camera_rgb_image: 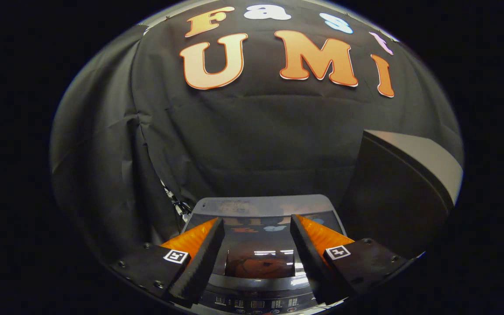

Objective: Put the clothes into the washing machine and then close the washing machine lid.

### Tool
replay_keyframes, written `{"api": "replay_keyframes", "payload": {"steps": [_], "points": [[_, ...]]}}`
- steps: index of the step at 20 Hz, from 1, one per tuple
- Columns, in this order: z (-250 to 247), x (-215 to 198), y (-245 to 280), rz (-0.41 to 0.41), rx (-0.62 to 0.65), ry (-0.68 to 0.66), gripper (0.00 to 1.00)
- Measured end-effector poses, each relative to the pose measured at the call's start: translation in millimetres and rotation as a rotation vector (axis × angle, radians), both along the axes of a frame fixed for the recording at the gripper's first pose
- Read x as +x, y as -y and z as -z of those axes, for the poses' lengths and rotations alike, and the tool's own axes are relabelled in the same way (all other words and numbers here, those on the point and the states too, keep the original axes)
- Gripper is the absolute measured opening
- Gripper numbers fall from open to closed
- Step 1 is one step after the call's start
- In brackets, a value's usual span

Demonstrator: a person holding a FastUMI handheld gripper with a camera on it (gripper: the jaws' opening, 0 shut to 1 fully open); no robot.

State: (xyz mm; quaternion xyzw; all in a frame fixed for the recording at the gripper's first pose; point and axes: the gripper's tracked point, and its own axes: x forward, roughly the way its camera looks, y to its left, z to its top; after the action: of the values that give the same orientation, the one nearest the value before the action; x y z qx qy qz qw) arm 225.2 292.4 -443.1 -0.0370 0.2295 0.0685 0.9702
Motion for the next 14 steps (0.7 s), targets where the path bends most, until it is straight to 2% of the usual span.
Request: {"api": "replay_keyframes", "payload": {"steps": [4, 8, 14], "points": [[-52, -8, 13, 0.014, -0.021, 0.049, 0.98], [-122, -22, 19, -0.001, 0.019, 0.150, 0.98], [-203, -56, 50, 0.028, 0.083, 0.251, 0.98]]}}
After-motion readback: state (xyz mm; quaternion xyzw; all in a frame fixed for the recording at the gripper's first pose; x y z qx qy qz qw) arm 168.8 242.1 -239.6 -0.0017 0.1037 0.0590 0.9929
